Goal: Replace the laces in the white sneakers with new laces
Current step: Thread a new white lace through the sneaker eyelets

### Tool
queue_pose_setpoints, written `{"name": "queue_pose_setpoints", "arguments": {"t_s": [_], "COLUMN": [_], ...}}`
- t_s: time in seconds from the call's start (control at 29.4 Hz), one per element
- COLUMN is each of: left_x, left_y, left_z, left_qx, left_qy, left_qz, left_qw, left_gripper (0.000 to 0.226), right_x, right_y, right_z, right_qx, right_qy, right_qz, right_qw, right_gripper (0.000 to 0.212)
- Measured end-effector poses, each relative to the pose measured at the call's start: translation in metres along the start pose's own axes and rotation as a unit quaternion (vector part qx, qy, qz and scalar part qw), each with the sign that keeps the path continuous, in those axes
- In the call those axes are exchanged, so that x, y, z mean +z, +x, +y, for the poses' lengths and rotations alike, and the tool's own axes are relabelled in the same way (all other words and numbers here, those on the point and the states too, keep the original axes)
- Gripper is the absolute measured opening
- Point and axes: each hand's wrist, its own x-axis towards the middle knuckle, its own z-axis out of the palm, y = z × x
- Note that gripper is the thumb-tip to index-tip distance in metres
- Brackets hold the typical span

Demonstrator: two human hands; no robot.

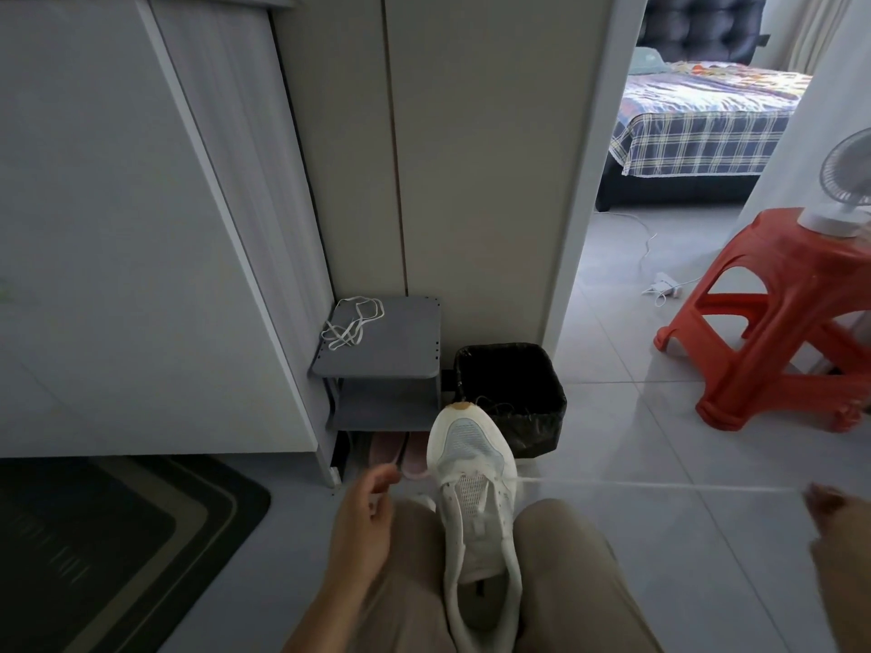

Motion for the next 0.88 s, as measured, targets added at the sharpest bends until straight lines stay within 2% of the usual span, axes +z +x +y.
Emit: {"name": "queue_pose_setpoints", "arguments": {"t_s": [0.07,0.1,0.14,0.17,0.24,0.31,0.34,0.44,0.51,0.61,0.71,0.88], "left_x": [0.009,0.013,0.017,0.019,0.020,0.019,0.019,0.016,0.016,0.017,0.017,0.019], "left_y": [-0.001,-0.001,-0.001,-0.001,-0.001,-0.001,-0.001,0.001,0.003,0.004,0.004,0.002], "left_z": [0.003,0.005,0.008,0.011,0.016,0.019,0.020,0.024,0.025,0.027,0.029,0.026], "left_qx": [0.022,0.032,0.036,0.038,0.052,0.082,0.097,0.103,0.083,0.037,0.018,0.023], "left_qy": [0.026,0.032,0.033,0.032,0.026,0.023,0.020,0.000,-0.024,-0.081,-0.117,-0.110], "left_qz": [-0.066,-0.081,-0.084,-0.080,-0.068,-0.058,-0.052,-0.043,-0.052,-0.071,-0.082,-0.067], "left_qw": [0.997,0.996,0.995,0.996,0.996,0.995,0.994,0.994,0.995,0.993,0.990,0.991], "left_gripper": [0.037,0.039,0.039,0.037,0.033,0.031,0.032,0.030,0.026,0.013,0.013,0.014], "right_x": [0.006,0.016,0.030,0.045,0.068,0.082,0.086,0.086,0.083,0.071,0.061,0.045], "right_y": [-0.008,-0.018,-0.036,-0.062,-0.116,-0.151,-0.158,-0.163,-0.158,-0.145,-0.133,-0.106], "right_z": [-0.005,-0.014,-0.025,-0.037,-0.065,-0.082,-0.086,-0.096,-0.096,-0.097,-0.099,-0.098], "right_qx": [-0.012,-0.045,-0.124,-0.229,-0.407,-0.486,-0.500,-0.471,-0.434,-0.384,-0.359,-0.324], "right_qy": [-0.001,0.014,0.000,0.000,-0.012,-0.057,-0.077,-0.087,-0.082,-0.101,-0.087,-0.062], "right_qz": [-0.014,-0.034,-0.071,-0.130,-0.238,-0.303,-0.316,-0.338,-0.365,-0.420,-0.444,-0.465], "right_qw": [1.000,0.998,0.990,0.965,0.882,0.818,0.803,0.810,0.820,0.816,0.816,0.822], "right_gripper": [0.009,0.017,0.023,0.024,0.024,0.024,0.023,0.004,0.012,0.015,0.010,0.012]}}
